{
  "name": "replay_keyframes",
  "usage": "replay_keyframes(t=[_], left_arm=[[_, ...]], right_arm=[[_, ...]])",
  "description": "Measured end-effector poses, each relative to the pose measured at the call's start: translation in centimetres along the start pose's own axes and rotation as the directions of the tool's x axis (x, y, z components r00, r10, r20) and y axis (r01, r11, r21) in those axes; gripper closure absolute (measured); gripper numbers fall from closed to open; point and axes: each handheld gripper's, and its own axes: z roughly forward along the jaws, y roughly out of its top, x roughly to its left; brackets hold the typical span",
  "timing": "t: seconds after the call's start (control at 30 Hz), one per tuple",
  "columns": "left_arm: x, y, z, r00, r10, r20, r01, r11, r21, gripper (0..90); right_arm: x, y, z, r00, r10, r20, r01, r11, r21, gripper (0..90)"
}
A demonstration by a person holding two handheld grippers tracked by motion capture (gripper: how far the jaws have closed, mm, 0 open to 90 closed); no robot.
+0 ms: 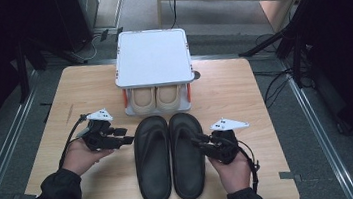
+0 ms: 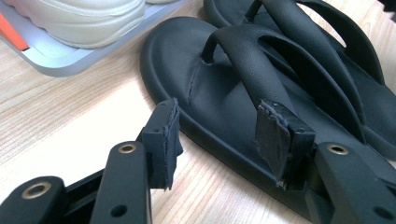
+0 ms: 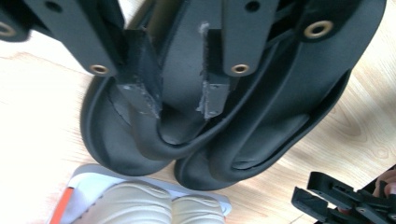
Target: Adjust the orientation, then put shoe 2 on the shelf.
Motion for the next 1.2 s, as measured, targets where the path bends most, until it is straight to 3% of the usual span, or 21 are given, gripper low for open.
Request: replay_keyframes(t=[0.13, 0.57, 0.67, 0.83, 0.97, 1.2], left_arm=[[0.0, 0.0, 0.0, 1.0, 0.0, 0.0, 0.0, 1.0, -0.002, 48.3], [-0.1, -0.1, -0.4, 0.9999, 0.011, 0.004, -0.011, 0.9999, -0.008, 47.9], [-0.2, -0.1, -0.4, 0.9999, 0.015, 0.007, -0.015, 0.9998, -0.011, 47.9], [-0.2, 0.0, -0.5, 0.9999, 0.016, 0.007, -0.016, 0.9998, -0.013, 48.0], [-0.1, 0.0, -0.5, 0.9999, 0.015, 0.008, -0.015, 0.9997, -0.018, 48.0], [0.0, -0.1, -0.5, 0.9999, 0.014, 0.007, -0.013, 0.9997, -0.02, 48.0]], right_arm=[[0.8, 0.0, 0.4, 0.9993, 0.03, -0.023, -0.03, 1.0, 0.003, 59.5], [4.0, 0.1, 2.7, 0.9993, 0.032, -0.017, -0.032, 0.999, -0.005, 52.3], [4.5, 0.0, 3.2, 0.9997, 0.017, 0.017, -0.017, 1.0, -0.001, 49.4], [4.8, -0.6, 3.9, 0.9983, 0.05, 0.029, -0.05, 0.999, -0.011, 44.8], [5.2, -1.0, 4.5, 0.9964, 0.034, 0.077, -0.034, 0.999, -0.003, 39.7], [5.7, -1.2, 6.1, 0.9932, 0.046, 0.107, -0.049, 0.999, 0.018, 34.8]])
